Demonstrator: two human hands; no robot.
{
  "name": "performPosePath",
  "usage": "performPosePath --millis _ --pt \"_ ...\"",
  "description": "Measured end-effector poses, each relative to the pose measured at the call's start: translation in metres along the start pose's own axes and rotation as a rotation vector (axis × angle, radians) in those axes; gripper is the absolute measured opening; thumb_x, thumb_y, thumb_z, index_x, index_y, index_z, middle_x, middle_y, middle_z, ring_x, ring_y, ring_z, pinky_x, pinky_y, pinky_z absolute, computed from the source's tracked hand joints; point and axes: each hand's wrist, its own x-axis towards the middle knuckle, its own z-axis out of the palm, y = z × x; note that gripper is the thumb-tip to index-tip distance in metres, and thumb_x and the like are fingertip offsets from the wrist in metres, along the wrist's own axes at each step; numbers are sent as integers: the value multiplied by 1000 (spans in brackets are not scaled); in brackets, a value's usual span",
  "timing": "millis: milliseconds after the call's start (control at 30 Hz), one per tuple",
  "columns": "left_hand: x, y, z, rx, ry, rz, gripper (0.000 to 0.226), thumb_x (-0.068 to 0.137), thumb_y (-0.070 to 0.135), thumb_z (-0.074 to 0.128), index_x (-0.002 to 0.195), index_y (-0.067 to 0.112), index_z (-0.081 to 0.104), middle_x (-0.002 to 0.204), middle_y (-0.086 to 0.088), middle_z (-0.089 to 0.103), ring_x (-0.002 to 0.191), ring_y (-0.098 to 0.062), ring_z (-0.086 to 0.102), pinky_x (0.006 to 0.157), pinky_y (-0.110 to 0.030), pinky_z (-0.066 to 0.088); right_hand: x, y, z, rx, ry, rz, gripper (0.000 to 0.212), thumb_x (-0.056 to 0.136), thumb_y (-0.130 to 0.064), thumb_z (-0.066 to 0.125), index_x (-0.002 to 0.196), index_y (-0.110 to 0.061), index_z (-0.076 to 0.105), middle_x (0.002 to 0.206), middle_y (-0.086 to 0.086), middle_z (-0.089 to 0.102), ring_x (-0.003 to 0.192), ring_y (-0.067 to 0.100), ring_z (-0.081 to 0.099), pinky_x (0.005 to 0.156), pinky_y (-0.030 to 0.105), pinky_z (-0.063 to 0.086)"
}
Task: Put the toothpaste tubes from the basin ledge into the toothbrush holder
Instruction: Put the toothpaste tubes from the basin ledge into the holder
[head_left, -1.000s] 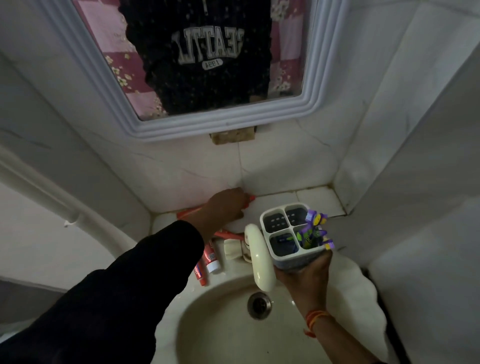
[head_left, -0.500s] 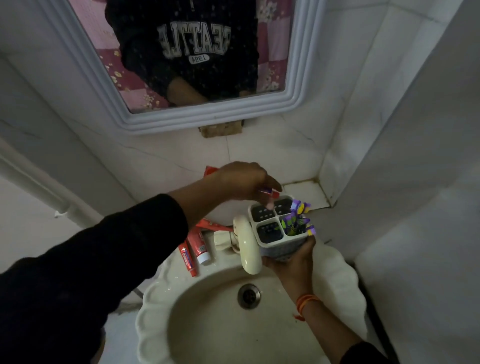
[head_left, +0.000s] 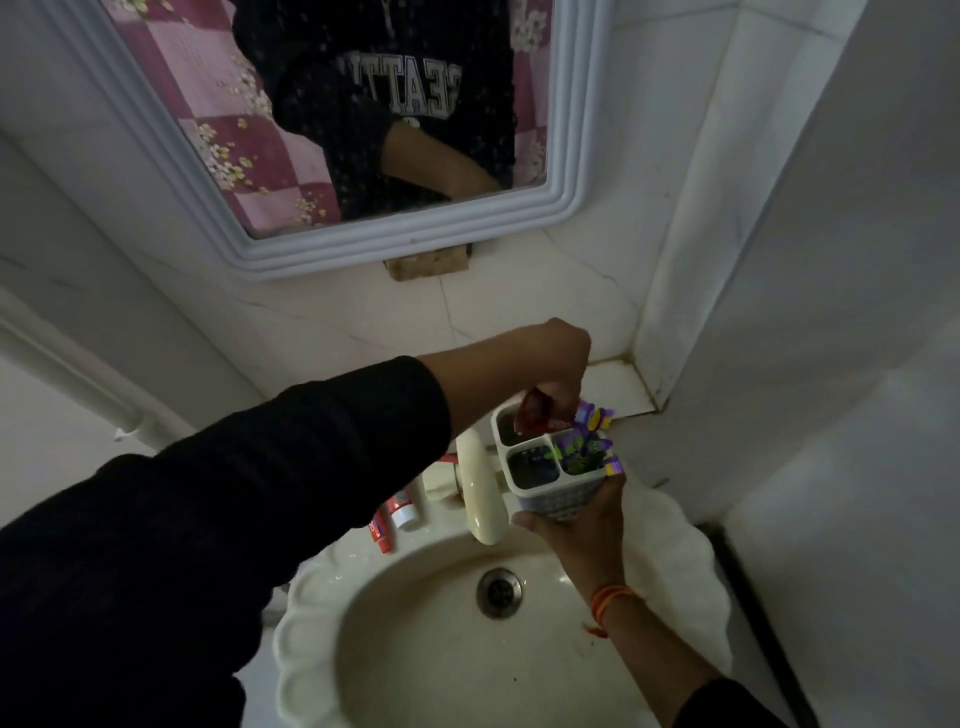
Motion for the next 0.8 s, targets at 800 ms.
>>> performPosePath --millis 800 --pt "36 -136 120 161 163 -122 62 91 16 62 149 24 44 129 -17 55 115 -35 63 79 -42 52 6 8 -6 -16 -9 -49 124 41 -12 104 147 -13 38 139 -1 58 126 -10 54 97 8 47"
